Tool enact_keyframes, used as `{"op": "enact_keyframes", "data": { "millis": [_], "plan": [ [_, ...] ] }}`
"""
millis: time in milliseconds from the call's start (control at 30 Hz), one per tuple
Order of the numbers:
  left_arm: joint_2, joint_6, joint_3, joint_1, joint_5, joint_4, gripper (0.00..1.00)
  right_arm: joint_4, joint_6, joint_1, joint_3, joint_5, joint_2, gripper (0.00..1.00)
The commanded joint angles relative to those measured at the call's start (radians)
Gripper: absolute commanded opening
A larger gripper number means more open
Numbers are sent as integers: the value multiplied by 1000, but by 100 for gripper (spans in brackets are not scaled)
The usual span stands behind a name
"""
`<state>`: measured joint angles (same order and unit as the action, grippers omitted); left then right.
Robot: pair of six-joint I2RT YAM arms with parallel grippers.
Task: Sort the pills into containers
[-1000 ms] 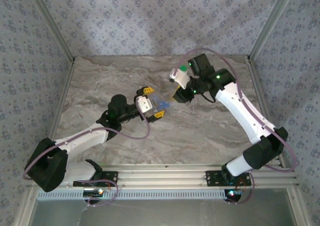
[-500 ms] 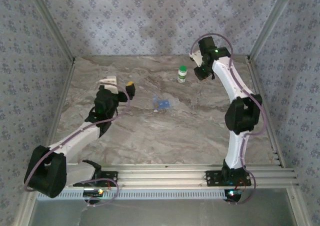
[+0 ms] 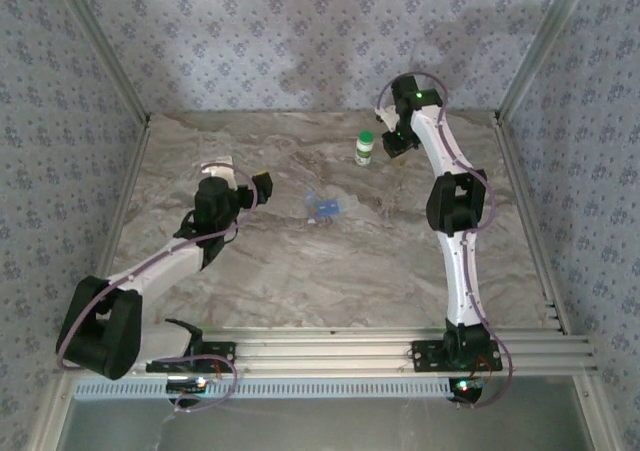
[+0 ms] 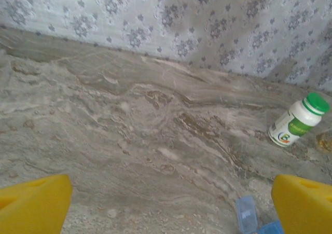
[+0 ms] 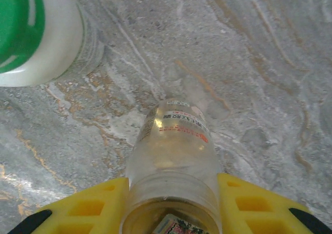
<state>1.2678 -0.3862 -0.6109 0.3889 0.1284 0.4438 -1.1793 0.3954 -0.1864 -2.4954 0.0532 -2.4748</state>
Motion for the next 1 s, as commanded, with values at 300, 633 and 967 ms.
{"op": "enact_keyframes", "data": {
  "millis": [300, 633, 967],
  "plan": [
    [5, -23, -33, 16, -40, 1, 97, 57, -79, 16, -40, 14, -20, 59],
    [52, -57, -99, 15, -37, -104, 92, 250, -296, 9, 369, -54, 367, 58],
    [300, -109, -326, 4, -160, -293, 81, 642, -530, -99, 1045, -227, 779, 54]
  ]
}}
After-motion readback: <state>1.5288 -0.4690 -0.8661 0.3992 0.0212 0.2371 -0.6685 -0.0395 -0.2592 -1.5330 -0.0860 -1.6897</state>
